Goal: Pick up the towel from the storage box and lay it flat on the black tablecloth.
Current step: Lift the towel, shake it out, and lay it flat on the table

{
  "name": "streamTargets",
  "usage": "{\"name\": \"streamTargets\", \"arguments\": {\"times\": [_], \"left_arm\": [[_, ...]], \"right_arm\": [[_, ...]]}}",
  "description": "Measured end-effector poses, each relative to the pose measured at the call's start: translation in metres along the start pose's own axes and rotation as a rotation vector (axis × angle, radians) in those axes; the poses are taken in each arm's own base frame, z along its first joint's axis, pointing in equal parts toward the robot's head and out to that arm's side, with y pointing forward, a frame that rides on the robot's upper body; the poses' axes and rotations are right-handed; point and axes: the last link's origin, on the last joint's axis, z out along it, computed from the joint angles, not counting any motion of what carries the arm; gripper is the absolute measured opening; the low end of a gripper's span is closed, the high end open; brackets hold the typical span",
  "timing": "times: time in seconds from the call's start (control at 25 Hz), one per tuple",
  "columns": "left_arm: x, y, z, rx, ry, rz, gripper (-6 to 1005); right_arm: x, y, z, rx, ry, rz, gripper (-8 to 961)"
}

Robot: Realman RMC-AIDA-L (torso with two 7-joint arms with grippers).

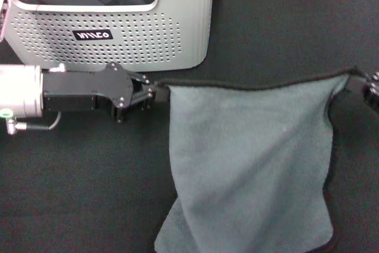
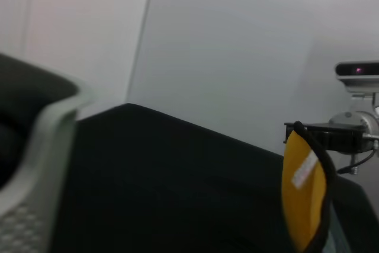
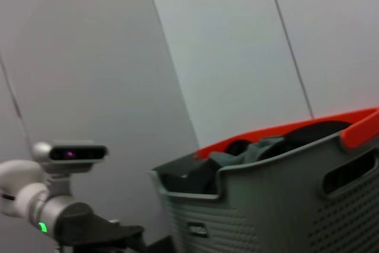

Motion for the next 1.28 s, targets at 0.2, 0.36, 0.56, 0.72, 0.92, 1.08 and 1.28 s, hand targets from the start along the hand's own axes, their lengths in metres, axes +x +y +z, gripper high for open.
{"name": "streamTargets", "arguments": {"times": [0.2, 0.36, 0.56, 0.72, 0.92, 1.08, 1.28], "left_arm": [[0.005, -0.015, -0.002, 0.090, 0.013, -0.021, 12], [0.011, -0.028, -0.001, 0.159, -0.001, -0.037, 12], [0.012, -0.038, -0.001, 0.208, -0.033, -0.036, 12], [0.010, -0.042, 0.005, 0.222, -0.072, -0.033, 12], [0.007, -0.045, 0.014, 0.235, -0.123, -0.026, 13], [0.005, -0.047, 0.021, 0.244, -0.156, -0.016, 13], [0.003, -0.050, 0.025, 0.268, -0.173, -0.011, 13]], "right_arm": [[-0.009, -0.020, 0.018, 0.048, 0.029, -0.037, 8], [-0.012, -0.032, 0.033, 0.075, 0.073, -0.060, 8], [-0.013, -0.043, 0.044, 0.115, 0.111, -0.081, 8], [-0.011, -0.049, 0.046, 0.152, 0.136, -0.087, 7], [-0.004, -0.054, 0.050, 0.187, 0.171, -0.080, 10], [0.001, -0.057, 0.051, 0.215, 0.195, -0.074, 16], [0.006, -0.063, 0.052, 0.259, 0.226, -0.082, 24]]}}
